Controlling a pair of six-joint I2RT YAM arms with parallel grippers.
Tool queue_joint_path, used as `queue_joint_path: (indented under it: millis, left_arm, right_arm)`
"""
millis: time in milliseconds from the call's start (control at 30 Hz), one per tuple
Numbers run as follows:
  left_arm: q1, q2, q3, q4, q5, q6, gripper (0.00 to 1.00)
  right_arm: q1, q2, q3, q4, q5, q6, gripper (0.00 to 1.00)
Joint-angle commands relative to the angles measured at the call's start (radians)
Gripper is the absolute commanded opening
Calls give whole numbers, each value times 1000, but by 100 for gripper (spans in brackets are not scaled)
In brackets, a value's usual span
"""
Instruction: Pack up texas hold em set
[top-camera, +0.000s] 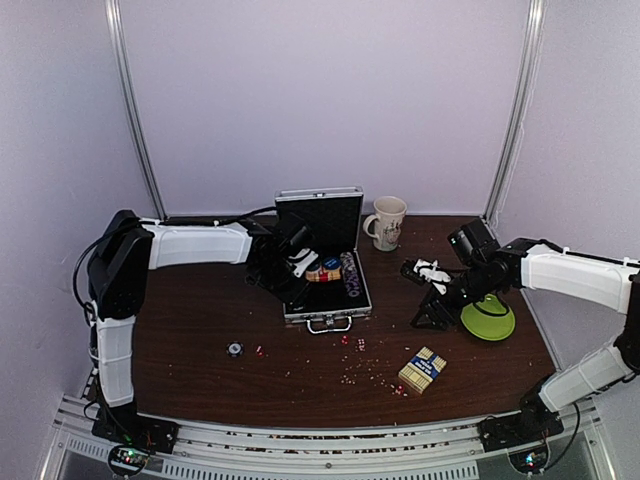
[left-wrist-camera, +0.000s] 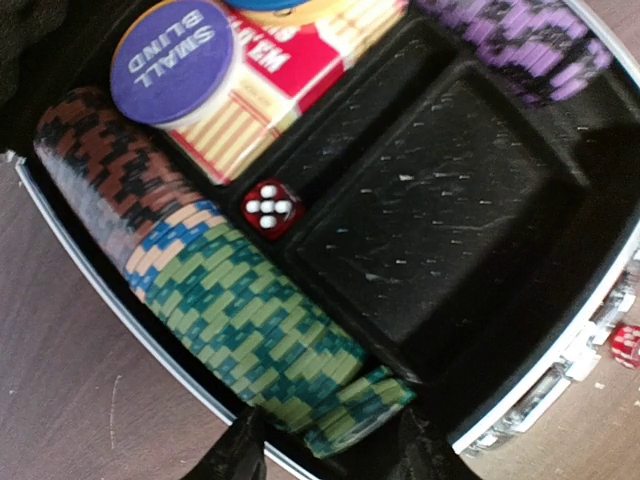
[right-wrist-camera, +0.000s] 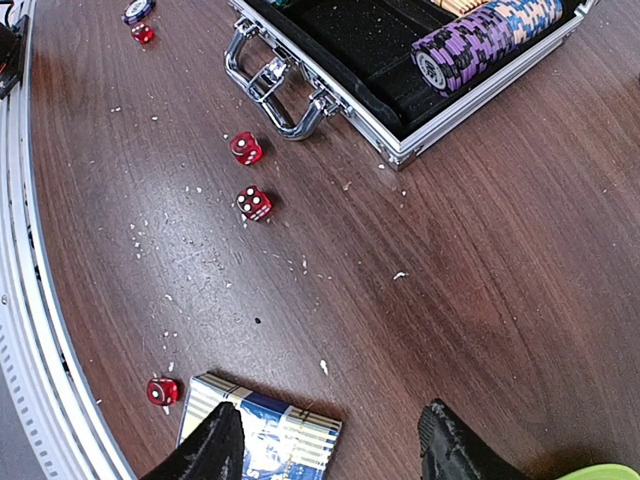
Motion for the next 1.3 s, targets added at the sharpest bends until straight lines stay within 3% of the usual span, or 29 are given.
queue_joint_path:
  millis: [0,700,1000,1267]
  left_arm:
    - [8,37,16,33,-18,-8,45]
    - [20,99,86,-19,-238,173,49]
    - [18,17,34,9,-131,210,51]
    - [19,16,68,-123,-102,250,52]
  right_arm:
    - [-5,11,11,-4,-11,-8,60]
    - [-5,39,21,-12,-8,-9,60]
    - [-6,42,22,-13,-11,-9,60]
    - [-6,50,27,-18,-15,-11,60]
